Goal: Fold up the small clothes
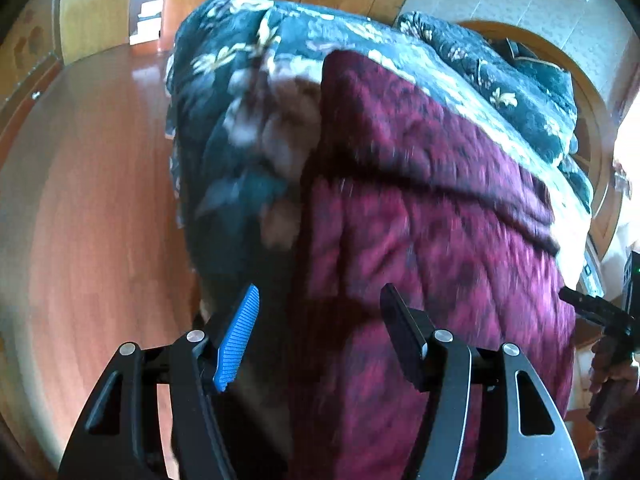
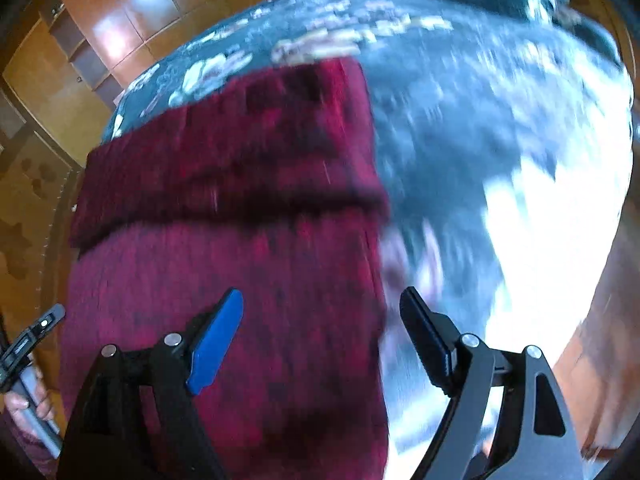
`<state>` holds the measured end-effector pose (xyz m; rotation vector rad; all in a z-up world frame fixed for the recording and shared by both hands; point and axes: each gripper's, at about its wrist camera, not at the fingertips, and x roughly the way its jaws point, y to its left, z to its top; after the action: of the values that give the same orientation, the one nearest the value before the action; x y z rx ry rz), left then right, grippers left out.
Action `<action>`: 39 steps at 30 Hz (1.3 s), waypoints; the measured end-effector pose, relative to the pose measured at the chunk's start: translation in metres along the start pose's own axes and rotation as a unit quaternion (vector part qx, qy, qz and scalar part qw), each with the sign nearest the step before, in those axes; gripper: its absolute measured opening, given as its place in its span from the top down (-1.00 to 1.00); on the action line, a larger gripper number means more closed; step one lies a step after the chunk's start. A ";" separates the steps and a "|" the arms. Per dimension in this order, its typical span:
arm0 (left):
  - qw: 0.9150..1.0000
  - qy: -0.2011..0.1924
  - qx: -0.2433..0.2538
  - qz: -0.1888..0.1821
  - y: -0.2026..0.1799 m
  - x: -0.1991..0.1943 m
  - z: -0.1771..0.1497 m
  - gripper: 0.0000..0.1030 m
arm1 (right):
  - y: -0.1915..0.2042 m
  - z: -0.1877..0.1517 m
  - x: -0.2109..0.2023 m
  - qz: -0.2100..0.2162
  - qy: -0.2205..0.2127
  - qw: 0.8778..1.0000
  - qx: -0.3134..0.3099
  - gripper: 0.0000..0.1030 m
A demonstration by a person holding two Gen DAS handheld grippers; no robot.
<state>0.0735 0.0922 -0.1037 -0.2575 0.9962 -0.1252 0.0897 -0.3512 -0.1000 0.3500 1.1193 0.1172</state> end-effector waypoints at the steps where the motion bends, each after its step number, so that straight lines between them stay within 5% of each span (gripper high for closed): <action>1: 1.000 0.007 0.002 -0.003 0.002 -0.004 -0.010 -0.20 | -0.004 -0.012 -0.003 0.011 0.010 1.000 0.005 -0.57; 11: 0.998 0.050 -0.010 -0.046 0.020 -0.034 -0.078 -0.20 | -0.022 -0.120 -0.020 0.086 0.118 0.989 0.029 -0.52; 16: 0.992 0.092 -0.018 -0.086 0.025 -0.038 -0.099 -0.20 | -0.026 -0.150 -0.010 0.118 0.167 0.978 0.041 -0.25; 18: 0.986 0.116 -0.001 -0.121 0.019 -0.037 -0.108 0.33 | -0.020 -0.151 -0.013 0.132 0.169 0.976 0.030 0.02; 20: 0.984 0.113 0.024 -0.139 0.009 -0.044 -0.111 0.64 | -0.012 -0.145 -0.022 0.146 0.167 0.975 0.014 0.30; 22: 0.981 0.100 0.023 -0.166 0.008 -0.055 -0.105 0.72 | -0.006 -0.135 -0.034 0.172 0.160 0.972 0.011 0.51; 29: 0.961 0.028 -0.053 -0.271 0.021 -0.085 -0.057 0.75 | 0.014 -0.074 -0.087 0.282 0.065 0.957 0.022 0.55; 32: 0.949 -0.002 -0.073 -0.307 0.016 -0.086 -0.027 0.75 | 0.015 -0.046 -0.088 0.297 0.036 0.953 0.042 0.56; 39: 0.947 0.004 -0.119 -0.298 -0.004 -0.042 0.044 0.75 | -0.003 0.025 -0.047 0.271 0.001 0.955 0.120 0.57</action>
<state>0.0879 0.1042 -0.0460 -0.7796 0.9149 -0.5587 0.0909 -0.3715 -0.0506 0.8720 1.0166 0.4685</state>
